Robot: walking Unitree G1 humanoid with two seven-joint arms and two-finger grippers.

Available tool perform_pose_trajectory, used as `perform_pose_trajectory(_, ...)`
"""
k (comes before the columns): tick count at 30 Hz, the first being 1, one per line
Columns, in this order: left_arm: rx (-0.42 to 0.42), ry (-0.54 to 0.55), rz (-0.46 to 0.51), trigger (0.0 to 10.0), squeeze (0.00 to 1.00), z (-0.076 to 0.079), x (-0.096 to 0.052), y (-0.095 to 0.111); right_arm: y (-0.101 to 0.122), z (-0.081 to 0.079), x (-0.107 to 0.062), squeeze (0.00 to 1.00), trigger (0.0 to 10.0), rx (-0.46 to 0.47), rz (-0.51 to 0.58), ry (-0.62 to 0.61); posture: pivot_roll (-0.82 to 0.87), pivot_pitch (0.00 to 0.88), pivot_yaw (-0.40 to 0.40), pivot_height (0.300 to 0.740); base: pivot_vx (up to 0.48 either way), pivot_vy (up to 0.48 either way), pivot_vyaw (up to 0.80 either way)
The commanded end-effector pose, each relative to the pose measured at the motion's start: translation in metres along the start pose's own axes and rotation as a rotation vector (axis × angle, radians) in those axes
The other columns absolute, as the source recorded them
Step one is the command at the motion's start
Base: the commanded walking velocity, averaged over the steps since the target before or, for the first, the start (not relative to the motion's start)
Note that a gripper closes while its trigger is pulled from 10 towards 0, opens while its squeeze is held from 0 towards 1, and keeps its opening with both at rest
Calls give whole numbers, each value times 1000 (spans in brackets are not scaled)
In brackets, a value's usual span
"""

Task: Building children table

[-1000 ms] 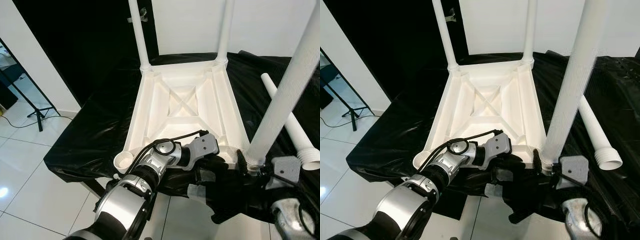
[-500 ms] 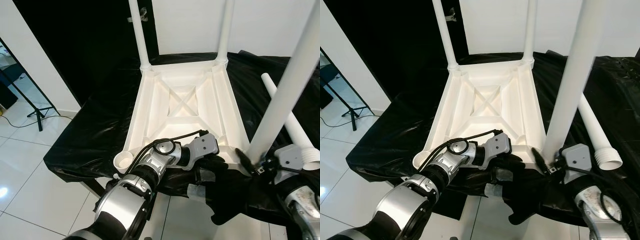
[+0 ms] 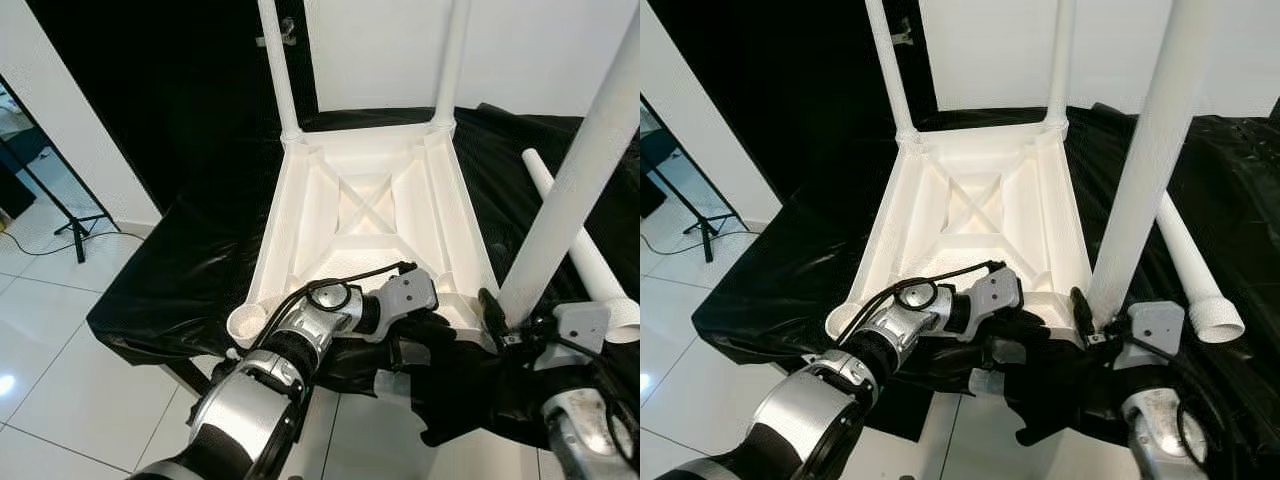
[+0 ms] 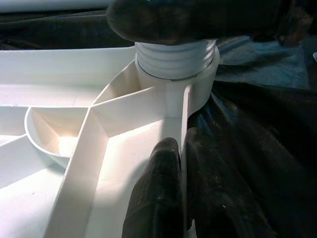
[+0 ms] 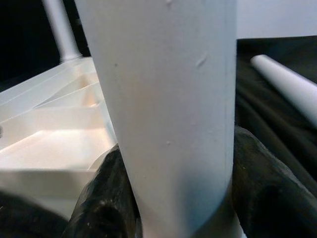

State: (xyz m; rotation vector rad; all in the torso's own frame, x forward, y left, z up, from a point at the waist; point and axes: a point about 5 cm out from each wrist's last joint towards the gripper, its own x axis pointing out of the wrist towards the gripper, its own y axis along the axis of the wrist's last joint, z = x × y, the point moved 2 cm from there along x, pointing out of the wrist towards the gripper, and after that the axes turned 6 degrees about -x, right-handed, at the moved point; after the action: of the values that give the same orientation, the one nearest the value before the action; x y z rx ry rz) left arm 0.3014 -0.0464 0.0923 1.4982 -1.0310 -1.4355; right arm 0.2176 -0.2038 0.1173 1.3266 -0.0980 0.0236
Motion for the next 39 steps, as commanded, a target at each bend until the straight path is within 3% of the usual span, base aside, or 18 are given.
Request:
perform_pose_trajectory(1,-131,159,-103,10000,0,2,-1,-39,-18,5,-7,0,0,-45,-88,-75,6,0,81,740,0,0,0)
perform_pose_trajectory(6,-135,162,-104,10000,0,2,-1,-40,-12,3,-1,0,0,-23,-63,-143,15,0,79,740,0,0,0)
perform_pose_trajectory(11,-137,171,-105,10000,0,1,-3,-41,-10,1,3,0,0,-27,-55,-112,21,0,71,740,0,0,0)
perform_pose_trajectory(12,-138,171,-105,10000,0,1,-3,-41,-10,-1,3,0,9412,-30,-53,-110,21,0,71,740,0,0,0)
perform_pose_trajectory(13,-138,171,-105,10000,0,1,-3,-41,-10,-1,3,0,9412,-30,-53,-110,21,0,71,740,0,0,0)
perform_pose_trajectory(14,-139,172,-104,10000,0,1,-3,-41,-8,-3,5,843,10000,-29,-38,-82,21,0,68,740,0,0,0)
perform_pose_trajectory(17,-141,173,-103,10000,0,1,-3,-41,-7,-4,6,843,10000,-31,-26,-69,21,0,68,740,0,0,0)
perform_pose_trajectory(18,-143,169,-102,10000,0,2,-2,-42,-5,-6,16,1000,10000,-28,-14,33,8,0,71,740,0,0,0)
perform_pose_trajectory(19,-143,169,-102,10000,0,2,-2,-42,-5,-6,16,1000,10000,-28,-14,33,8,0,71,740,0,0,0)
perform_pose_trajectory(20,-144,165,-102,10000,0,3,-1,-42,-4,-7,22,0,10000,-46,-7,99,6,0,71,740,0,0,0)
perform_pose_trajectory(30,-141,159,-98,10000,0,4,1,-40,0,-5,30,0,10000,-105,15,305,5,0,74,740,0,0,0)
perform_pose_trajectory(31,-141,160,-98,10000,0,4,1,-40,-1,-3,28,0,4784,-110,6,346,8,0,73,740,0,0,0)
perform_pose_trajectory(32,-141,160,-98,10000,0,4,1,-40,-1,-3,28,0,4784,-110,6,346,8,0,73,740,0,0,0)
perform_pose_trajectory(33,-142,161,-99,10000,0,4,0,-40,-3,-1,26,0,1843,-113,-4,377,8,0,73,740,0,0,0)
perform_pose_trajectory(35,-142,161,-99,10000,0,4,0,-40,-3,-1,26,0,1843,-113,-4,377,8,0,73,740,0,0,0)
perform_pose_trajectory(36,-143,162,-101,10000,0,3,-1,-41,-5,0,22,0,0,-106,-19,423,6,0,73,740,0,0,0)
perform_pose_trajectory(39,-142,164,-103,10000,0,3,-1,-41,-8,2,15,0,0,-91,-54,490,3,0,75,740,0,0,0)
